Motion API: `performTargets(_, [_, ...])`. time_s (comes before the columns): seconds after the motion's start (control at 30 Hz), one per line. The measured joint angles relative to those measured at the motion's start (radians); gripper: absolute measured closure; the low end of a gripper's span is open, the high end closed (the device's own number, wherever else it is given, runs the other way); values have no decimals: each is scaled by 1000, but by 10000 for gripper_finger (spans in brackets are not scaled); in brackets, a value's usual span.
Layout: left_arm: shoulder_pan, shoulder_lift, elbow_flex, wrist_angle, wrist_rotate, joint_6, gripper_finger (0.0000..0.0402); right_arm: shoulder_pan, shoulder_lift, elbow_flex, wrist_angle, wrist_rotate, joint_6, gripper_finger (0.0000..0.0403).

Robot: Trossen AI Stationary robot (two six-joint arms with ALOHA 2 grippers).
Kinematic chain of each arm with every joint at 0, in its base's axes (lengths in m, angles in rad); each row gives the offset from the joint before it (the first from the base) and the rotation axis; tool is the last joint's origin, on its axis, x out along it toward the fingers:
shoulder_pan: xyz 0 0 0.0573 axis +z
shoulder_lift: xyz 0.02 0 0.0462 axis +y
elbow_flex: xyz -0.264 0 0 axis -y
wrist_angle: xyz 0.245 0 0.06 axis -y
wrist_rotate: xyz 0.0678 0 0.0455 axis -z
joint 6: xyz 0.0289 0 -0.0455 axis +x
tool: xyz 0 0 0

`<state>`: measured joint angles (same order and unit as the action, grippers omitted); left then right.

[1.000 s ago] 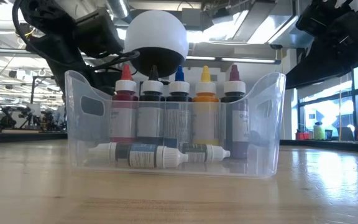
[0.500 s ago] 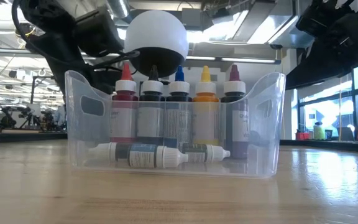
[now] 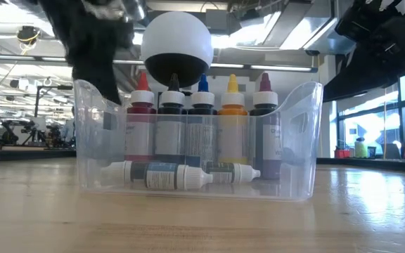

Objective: Pick & Place food coloring
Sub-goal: Put the small red food coloring bottle into the transparent bin

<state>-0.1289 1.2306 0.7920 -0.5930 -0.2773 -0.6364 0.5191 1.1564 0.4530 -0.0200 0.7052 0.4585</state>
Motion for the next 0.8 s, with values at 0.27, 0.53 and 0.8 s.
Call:
performTargets(0.27, [-170,-95,49,218,-69,133,336,0,0,0,0,0,-25,266])
performTargets(0.53, [-350,33,49,633,-16,430,336,0,0,0,1,1,-22,266])
performTargets(0.8, [-429,261,48,753,-86,453,336,0,0,0,2,1,-22,266])
